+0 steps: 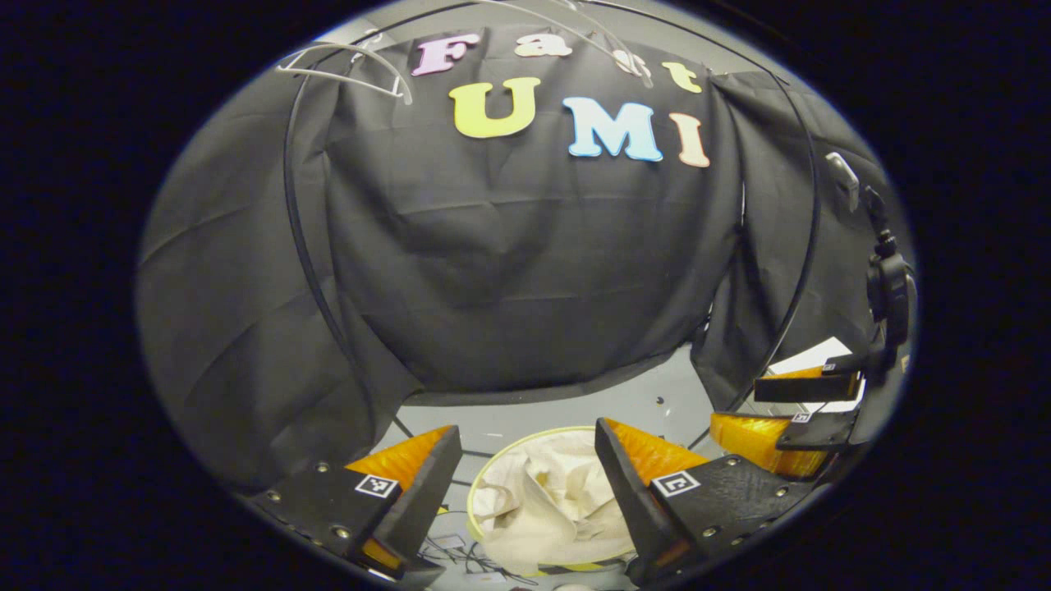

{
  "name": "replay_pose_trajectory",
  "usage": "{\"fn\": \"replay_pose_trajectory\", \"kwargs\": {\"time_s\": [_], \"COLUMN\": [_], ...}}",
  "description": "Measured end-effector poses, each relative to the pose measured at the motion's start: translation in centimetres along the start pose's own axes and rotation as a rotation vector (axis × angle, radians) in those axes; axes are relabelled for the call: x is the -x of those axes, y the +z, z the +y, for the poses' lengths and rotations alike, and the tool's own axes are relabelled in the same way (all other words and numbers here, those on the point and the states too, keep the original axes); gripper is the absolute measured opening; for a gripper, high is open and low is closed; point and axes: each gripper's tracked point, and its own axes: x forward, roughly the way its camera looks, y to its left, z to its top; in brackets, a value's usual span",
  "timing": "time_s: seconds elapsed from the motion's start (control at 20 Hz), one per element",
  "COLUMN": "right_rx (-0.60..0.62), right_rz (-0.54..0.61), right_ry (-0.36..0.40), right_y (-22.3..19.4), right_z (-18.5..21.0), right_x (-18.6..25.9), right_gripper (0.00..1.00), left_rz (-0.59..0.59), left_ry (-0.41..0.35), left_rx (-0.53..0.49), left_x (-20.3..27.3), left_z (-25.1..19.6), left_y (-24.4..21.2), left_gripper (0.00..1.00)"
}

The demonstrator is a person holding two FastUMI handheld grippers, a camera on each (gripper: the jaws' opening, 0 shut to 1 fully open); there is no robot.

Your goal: Grasp the clothes on the hanger with both hands and then place them into the laundry hamper below.

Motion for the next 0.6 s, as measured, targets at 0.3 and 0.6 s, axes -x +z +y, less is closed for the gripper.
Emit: {"fn": "replay_pose_trajectory", "kwargs": {"time_s": [0.3,0.6], "right_rx": [-0.023,0.02], "right_rz": [-0.202,-0.401], "right_ry": [-0.052,-0.088], "right_y": [6.9,11.5], "right_z": [-1.3,-2.9], "right_x": [7.8,16.3], "right_gripper": [1.0,0.99], "left_rz": [-0.16,-0.343], "left_ry": [0.011,0.054], "left_rx": [-0.011,-0.008], "left_x": [6.2,13.6], "left_z": [0.1,0.1], "left_y": [8.0,15.2], "left_gripper": [0.96,0.95]}}
